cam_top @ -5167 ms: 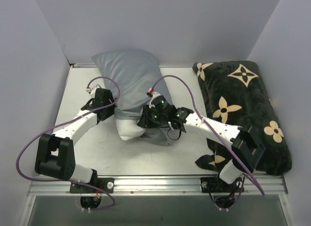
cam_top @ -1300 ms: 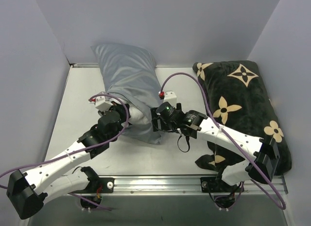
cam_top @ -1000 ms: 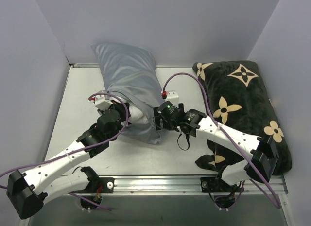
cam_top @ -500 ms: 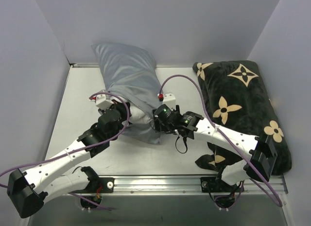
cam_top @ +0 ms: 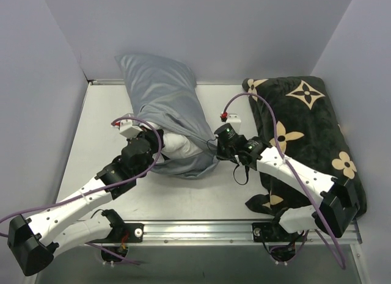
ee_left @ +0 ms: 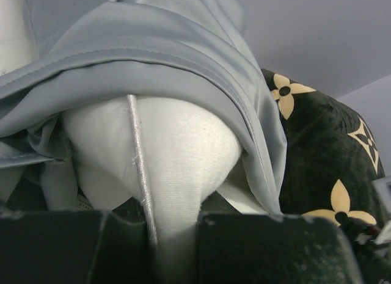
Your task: Remove the pillowcase from the pillow
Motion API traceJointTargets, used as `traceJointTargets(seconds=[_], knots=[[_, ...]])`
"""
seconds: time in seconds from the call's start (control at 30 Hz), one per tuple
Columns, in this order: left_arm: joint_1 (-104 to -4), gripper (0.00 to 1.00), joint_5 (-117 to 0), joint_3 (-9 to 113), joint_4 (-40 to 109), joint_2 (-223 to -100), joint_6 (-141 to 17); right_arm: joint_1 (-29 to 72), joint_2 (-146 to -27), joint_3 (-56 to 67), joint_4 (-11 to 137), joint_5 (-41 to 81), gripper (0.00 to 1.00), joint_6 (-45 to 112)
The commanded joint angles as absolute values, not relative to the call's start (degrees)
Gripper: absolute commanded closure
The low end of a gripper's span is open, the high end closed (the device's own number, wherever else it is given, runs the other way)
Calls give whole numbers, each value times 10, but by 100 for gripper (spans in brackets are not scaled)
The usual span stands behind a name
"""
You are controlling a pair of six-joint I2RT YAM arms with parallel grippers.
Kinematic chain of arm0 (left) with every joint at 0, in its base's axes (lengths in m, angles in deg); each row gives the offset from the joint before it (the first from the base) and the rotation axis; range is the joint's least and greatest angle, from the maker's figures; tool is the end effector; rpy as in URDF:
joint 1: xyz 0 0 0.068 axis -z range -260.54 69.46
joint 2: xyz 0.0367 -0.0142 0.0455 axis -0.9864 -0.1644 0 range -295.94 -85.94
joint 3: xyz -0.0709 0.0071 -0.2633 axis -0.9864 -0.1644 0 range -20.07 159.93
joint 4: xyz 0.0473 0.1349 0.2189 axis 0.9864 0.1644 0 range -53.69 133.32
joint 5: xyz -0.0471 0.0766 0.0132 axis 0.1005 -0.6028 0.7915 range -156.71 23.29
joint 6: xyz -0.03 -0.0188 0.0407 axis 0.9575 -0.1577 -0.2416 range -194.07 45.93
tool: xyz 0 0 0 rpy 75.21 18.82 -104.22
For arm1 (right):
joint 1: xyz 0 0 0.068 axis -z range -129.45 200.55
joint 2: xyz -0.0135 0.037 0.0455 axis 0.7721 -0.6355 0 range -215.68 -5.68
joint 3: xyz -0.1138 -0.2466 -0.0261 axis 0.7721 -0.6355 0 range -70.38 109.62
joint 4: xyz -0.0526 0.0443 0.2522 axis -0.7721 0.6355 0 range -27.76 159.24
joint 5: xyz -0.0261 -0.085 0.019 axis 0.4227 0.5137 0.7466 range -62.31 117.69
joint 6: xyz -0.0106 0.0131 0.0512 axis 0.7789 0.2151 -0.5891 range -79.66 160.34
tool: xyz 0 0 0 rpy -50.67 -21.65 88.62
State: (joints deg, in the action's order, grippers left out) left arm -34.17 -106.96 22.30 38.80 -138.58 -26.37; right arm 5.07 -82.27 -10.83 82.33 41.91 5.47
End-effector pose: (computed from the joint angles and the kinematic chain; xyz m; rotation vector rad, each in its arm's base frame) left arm 0.1618 -0.1362 0.3163 -0.5185 1.6973 -0.5705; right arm 0.2146 0.2057 0.2904 -0.0686 2.2418 0.5045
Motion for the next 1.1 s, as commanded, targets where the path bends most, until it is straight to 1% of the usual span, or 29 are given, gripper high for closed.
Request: traceJointTargets(seconds=[0.0, 0.1, 0.17, 0.2, 0.23, 0.33, 0.43, 0.47, 0.53, 0.57, 0.63, 0.7, 0.73, 0.8, 0.83, 0.97, 1.07], knots=[[-345, 100, -1121, 278, 267, -1373, -274, 58, -833, -149, 839, 375, 100, 40], [-346, 100, -1136, 280, 223, -1373, -283, 83, -829, -206, 813, 346, 100, 22], [-346, 100, -1143, 300, 217, -1376, -299, 113, -835, -245, 793, 299, 100, 16], [-347, 100, -1143, 305, 218, -1377, -304, 143, -839, -253, 771, 282, 100, 15], [-347, 100, -1143, 310, 218, -1372, -307, 155, -850, -256, 764, 260, 100, 16], [-346, 100, -1136, 311, 220, -1374, -307, 177, -868, -234, 756, 247, 100, 25], [-344, 100, -1124, 311, 228, -1395, -289, 160, -846, -189, 768, 239, 89, 32], [-342, 100, -1120, 308, 228, -1399, -282, 156, -840, -178, 776, 244, 79, 35], [-336, 100, -1117, 306, 223, -1417, -266, 151, -819, -150, 804, 243, 67, 39], [-326, 100, -1118, 306, 220, -1423, -264, 150, -808, -146, 811, 243, 57, 40], [-313, 100, -1122, 312, 217, -1442, -260, 150, -771, -146, 829, 244, 50, 35], [-307, 100, -1126, 316, 214, -1453, -259, 149, -728, -147, 849, 248, 47, 25], [-304, 100, -1127, 316, 209, -1461, -259, 148, -713, -148, 854, 251, 45, 21], [-296, 100, -1128, 313, 187, -1467, -262, 140, -686, -147, 865, 254, 43, 10], [-295, 100, -1129, 307, 179, -1470, -267, 135, -682, -146, 868, 254, 41, 6], [-285, 100, -1136, 311, 167, -1477, -272, 106, -704, -128, 870, 272, 33, 1], [-283, 100, -1138, 313, 164, -1477, -274, 99, -736, -127, 865, 275, 32, -3]])
